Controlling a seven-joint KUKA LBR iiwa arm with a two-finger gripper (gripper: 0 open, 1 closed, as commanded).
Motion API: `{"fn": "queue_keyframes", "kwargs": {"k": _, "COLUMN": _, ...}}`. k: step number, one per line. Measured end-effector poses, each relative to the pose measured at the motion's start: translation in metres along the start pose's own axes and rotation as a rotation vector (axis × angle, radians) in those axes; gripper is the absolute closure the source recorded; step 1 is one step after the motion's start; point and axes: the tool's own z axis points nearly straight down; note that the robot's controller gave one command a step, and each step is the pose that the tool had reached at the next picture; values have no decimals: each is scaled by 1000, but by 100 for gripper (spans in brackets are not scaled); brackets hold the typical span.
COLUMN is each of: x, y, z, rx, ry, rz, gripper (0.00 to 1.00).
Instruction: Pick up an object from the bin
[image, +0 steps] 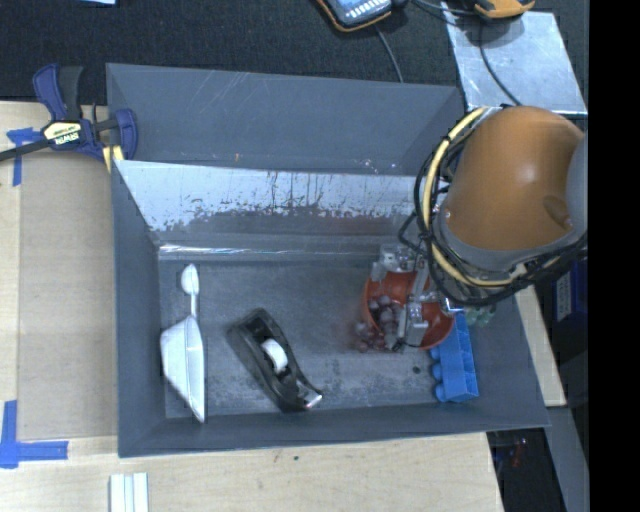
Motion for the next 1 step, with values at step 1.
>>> {"fn": "queue_keyframes", "kwargs": {"k": 1, "x": 0, "y": 0, "z": 0, "rx": 0, "ry": 0, "rz": 0, "gripper": 0}}
